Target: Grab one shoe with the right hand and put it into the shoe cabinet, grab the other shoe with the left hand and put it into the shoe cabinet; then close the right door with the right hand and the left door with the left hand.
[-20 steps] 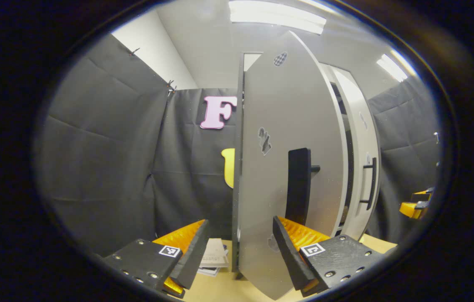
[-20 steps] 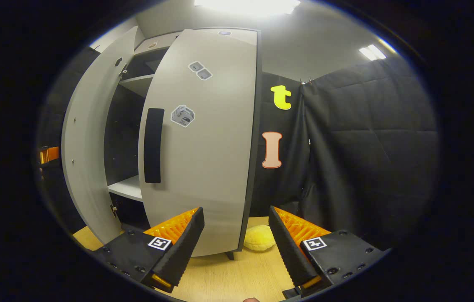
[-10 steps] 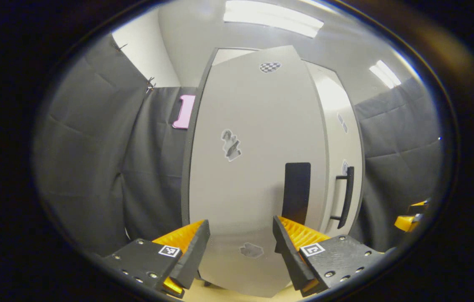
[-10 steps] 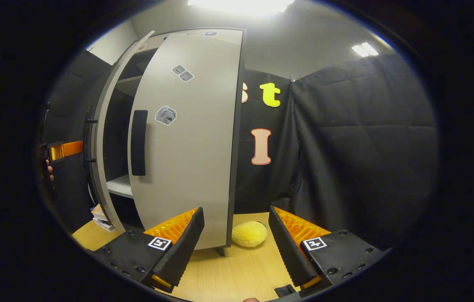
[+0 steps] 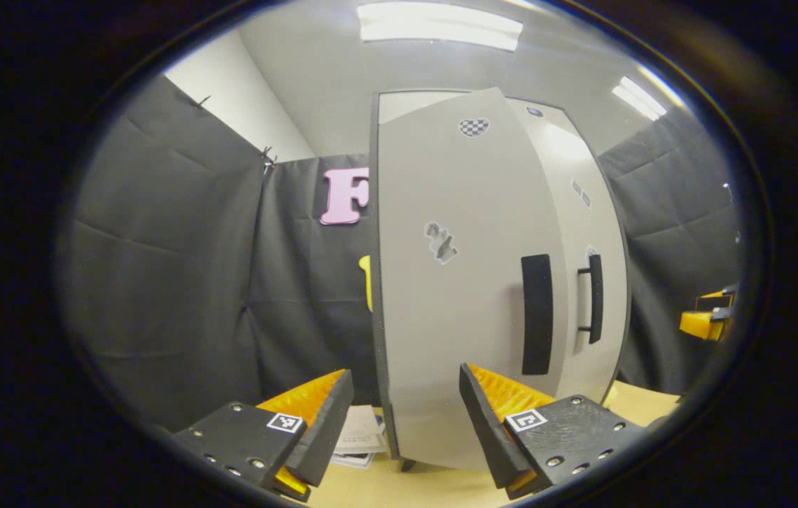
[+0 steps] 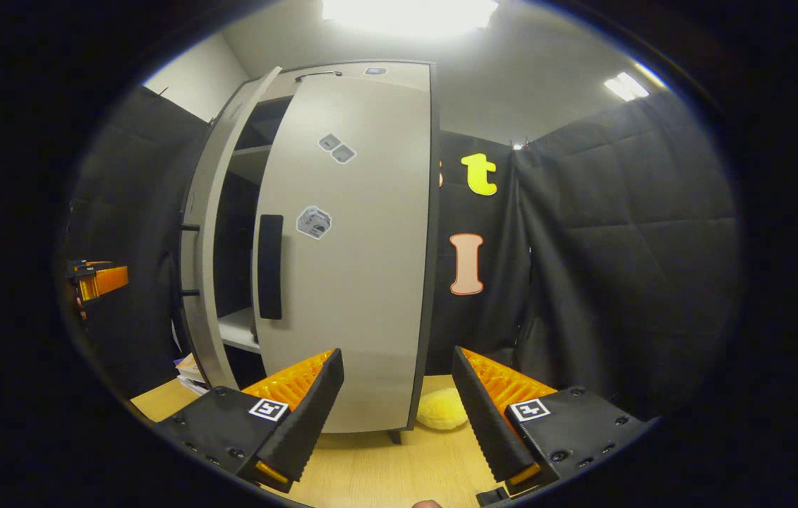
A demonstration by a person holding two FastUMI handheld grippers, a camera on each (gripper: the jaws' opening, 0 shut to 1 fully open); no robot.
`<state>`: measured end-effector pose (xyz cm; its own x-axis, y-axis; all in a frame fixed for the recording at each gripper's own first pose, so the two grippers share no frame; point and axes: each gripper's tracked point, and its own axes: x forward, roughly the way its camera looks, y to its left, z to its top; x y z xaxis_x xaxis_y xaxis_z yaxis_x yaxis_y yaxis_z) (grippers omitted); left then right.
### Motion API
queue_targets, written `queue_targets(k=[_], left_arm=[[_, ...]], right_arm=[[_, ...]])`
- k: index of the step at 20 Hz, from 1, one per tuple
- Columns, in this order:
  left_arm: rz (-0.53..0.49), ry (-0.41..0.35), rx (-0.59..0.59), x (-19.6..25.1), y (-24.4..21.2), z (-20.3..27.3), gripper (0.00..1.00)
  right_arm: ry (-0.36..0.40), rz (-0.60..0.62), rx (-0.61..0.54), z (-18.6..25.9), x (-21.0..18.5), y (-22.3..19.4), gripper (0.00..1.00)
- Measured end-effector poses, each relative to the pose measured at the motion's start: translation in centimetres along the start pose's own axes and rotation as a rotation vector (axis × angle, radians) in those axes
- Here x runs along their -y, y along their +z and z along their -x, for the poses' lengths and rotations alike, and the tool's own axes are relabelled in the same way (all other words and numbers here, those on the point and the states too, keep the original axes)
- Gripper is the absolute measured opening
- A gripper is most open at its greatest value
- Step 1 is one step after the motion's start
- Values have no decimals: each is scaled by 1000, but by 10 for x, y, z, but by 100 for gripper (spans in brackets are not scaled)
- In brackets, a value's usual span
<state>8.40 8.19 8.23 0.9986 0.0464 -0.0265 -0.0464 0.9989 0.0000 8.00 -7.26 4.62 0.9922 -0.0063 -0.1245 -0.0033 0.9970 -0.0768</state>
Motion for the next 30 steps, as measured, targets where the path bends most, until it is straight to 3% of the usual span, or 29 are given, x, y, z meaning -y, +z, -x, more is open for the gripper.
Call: queue_targets(k=[6,14,21,29,30], left_arm=[[-2,44,-21,-36,-9,70,94],[16,18,-32,-28,-30,121,94],[23,17,-23,-24,-29,139,81],[34,14,-32,-29,-32,140,94],[31,12,-29,-29,-31,139,81]], right_arm=[[54,9,54,28,-24,15,97],[59,27,93,78,-21,11,98],[54,-6,134,97,-14,20,98],[35,-21,143,102,-7,22,98],[34,-21,143,102,-7,21,98]])
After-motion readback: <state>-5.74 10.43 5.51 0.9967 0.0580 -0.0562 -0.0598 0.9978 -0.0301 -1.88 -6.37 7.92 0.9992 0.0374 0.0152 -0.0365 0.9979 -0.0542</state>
